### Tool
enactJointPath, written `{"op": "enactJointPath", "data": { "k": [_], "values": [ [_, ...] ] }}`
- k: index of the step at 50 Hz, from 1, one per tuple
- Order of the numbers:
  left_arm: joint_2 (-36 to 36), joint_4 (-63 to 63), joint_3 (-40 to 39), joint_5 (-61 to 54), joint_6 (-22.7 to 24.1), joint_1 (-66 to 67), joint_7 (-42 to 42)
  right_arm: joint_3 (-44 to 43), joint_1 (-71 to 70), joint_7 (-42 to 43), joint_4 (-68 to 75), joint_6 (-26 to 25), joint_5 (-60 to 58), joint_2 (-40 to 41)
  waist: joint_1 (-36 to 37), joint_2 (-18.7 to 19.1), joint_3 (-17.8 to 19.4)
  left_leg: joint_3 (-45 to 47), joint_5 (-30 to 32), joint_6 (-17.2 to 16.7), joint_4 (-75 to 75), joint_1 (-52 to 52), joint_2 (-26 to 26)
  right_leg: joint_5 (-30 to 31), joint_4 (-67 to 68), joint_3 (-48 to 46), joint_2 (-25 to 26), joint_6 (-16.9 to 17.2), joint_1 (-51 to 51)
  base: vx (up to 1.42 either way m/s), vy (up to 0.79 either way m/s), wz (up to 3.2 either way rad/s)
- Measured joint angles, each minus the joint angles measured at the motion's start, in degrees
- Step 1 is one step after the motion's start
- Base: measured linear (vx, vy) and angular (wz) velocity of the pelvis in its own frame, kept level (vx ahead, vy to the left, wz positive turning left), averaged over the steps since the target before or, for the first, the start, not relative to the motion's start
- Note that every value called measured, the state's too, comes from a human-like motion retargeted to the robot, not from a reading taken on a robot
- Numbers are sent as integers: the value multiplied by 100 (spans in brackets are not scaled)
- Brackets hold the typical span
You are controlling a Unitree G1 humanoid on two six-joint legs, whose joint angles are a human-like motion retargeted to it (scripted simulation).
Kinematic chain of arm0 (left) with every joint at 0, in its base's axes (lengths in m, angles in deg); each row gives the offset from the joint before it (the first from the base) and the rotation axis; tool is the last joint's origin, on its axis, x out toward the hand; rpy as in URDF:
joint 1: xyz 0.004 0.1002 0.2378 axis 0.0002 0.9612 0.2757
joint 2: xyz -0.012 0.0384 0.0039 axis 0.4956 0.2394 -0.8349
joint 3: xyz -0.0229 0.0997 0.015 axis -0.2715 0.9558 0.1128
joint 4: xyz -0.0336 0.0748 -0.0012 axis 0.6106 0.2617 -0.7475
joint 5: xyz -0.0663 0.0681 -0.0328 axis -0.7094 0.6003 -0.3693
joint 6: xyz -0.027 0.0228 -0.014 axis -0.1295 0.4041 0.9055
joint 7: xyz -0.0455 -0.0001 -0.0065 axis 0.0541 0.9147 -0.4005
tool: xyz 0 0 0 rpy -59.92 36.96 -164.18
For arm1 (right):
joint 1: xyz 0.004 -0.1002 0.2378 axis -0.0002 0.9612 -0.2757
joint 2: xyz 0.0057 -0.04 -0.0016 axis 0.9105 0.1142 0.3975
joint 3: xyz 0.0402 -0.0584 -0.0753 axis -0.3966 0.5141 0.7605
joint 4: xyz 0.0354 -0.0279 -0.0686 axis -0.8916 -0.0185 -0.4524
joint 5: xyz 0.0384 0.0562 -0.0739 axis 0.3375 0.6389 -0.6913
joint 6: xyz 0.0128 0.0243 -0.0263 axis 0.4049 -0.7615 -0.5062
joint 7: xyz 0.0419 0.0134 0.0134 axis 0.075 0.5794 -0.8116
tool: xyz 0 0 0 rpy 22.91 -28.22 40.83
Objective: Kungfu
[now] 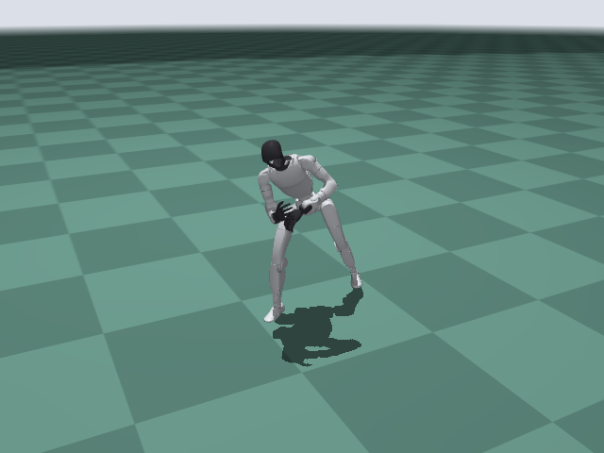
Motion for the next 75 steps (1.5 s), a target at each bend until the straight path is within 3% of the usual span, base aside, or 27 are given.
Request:
{"op": "enactJointPath", "data": {
  "k": [4,11,15,20,23,27,30,32,33,35,37,40,42,44,48,55,60,65,68,70,72,75],
  "values": [
    [179,-271,-6,303,-258,128,36,30,150,700,49,416,-96,121,103,-13,-51,-43,-15,90,21,138,-118,102,-129,-154,-170,83,275,20,16,3],
    [-271,246,-121,202,-64,299,319,-108,255,-31,458,2,936,279,-22,21,-92,46,-113,226,-12,354,-139,381,-151,-593,-323,60,462,10,8,-18],
    [-549,666,-281,93,206,413,507,-276,292,-128,803,-37,1011,393,-189,152,-160,272,-159,222,-101,510,39,480,72,-1016,-290,-89,345,3,1,-55],
    [-957,1443,-538,-297,871,513,819,-607,301,-319,1481,-471,1579,590,-377,220,-397,670,49,133,-268,832,219,-82,722,-1540,-313,-566,145,-2,-16,-61],
    [-1213,1853,-718,-576,1054,560,915,-809,339,-508,1908,-1036,2366,763,-506,224,-506,801,689,81,-323,1103,325,-598,1014,-1259,15,-709,56,-4,-35,-65],
    [-1498,2151,-801,-1434,1231,544,905,-1228,440,-734,2237,-1779,3585,1099,-686,1,-661,875,2229,288,-142,1346,328,-1233,1103,-651,601,-621,180,-9,-53,-58],
    [-1664,2213,-728,-2533,1477,396,1091,-1562,522,-600,2147,-1928,4172,1133,-744,-404,-734,1112,3419,753,421,1345,381,-1461,900,-348,872,-664,503,-3,-48,-83],
    [-1781,2168,-752,-3663,1532,289,1429,-1730,590,-406,1986,-1852,4243,1042,-706,-741,-792,1106,4076,1535,1132,1203,275,-1549,673,66,1234,-698,791,9,-55,-154],
    [-1866,2144,-770,-4297,1485,253,1548,-1797,645,-328,1871,-1827,4234,983,-630,-865,-825,744,4268,1662,1437,1117,69,-1556,528,257,1491,-720,965,19,-48,-211],
    [-2042,2084,-864,-5580,1344,154,1592,-1931,775,-197,1553,-1828,4198,854,-464,-1093,-895,-228,3925,1451,2119,928,-641,-1538,230,622,1947,-748,1340,26,-39,-230],
    [-2225,2064,-1051,-6733,1262,29,1400,-2065,897,-80,1147,-1809,4216,741,-418,-1272,-943,-472,3358,1212,2739,660,-1046,-1537,-17,850,2255,-753,1751,29,-34,-198],
    [-2525,2158,-1389,-8140,1271,-142,990,-2216,1071,143,489,-1655,4393,550,-486,-1438,-1021,13,2210,1162,3179,203,-883,-1516,-384,996,2566,-677,2384,33,-26,-171],
    [-2662,2220,-1590,-8779,1288,-204,756,-2263,1178,363,87,-1449,4492,416,-544,-1510,-1091,411,1712,1341,3216,-102,-675,-1479,-658,992,2724,-633,2829,35,-26,-184],
    [-2695,2266,-1789,-9215,1282,-267,679,-2274,1281,607,-331,-1190,4563,277,-525,-1558,-1141,581,1396,1306,3132,-358,-605,-1417,-935,1042,2928,-606,3259,39,-21,-227],
    [-2646,2279,-2105,-9560,1120,-293,745,-2280,1413,1082,-1075,-690,4552,74,-416,-1551,-1183,449,1141,933,2538,-777,-532,-1316,-1331,1291,3403,-532,4018,41,-21,-257],
    [-2984,2192,-2339,-10337,905,-201,861,-2183,1426,1495,-2051,-227,4744,-55,-275,-1426,-1168,-92,1336,770,773,-1142,108,-1406,-1266,2819,4334,-450,4875,43,-10,-261],
    [-3437,2172,-2324,-11231,356,-19,1433,-2135,1606,1323,-2677,-95,5224,41,-487,-1226,-1101,-627,1382,743,-434,-1112,565,-1681,-1001,3899,4766,-460,5323,45,1,-215],
    [-3957,2246,-2153,-12187,-518,192,2344,-2148,1838,1120,-3193,16,5501,266,-793,-1004,-969,-546,1380,874,-500,-1009,804,-1960,-751,4739,4838,-461,5575,45,17,-193],
    [-4211,2337,-2001,-12498,-909,269,2773,-2094,1929,1077,-3421,64,5653,374,-821,-933,-884,-107,1184,1181,-120,-785,779,-2142,-640,5095,4551,-456,5643,63,44,-224],
    [-4328,2395,-1861,-12595,-997,358,2884,-2054,2028,1090,-3523,108,5779,375,-818,-753,-823,210,1743,861,-80,-475,939,-2277,-501,5171,4484,-334,5667,70,48,-196],
    [-4362,2389,-1727,-12559,-1010,490,2954,-2028,2228,1033,-3644,239,5853,376,-1026,-614,-846,293,1811,459,764,-867,1037,-2231,-543,4830,4198,-31,5593,74,38,-143],
    [-4204,2286,-1742,-12329,-1029,520,2985,-1874,2473,1046,-3833,527,5650,473,-884,-685,-677,1137,1735,590,1259,-886,1085,-2036,-576,4578,3608,582,5418,40,43,-147]
  ]
}}
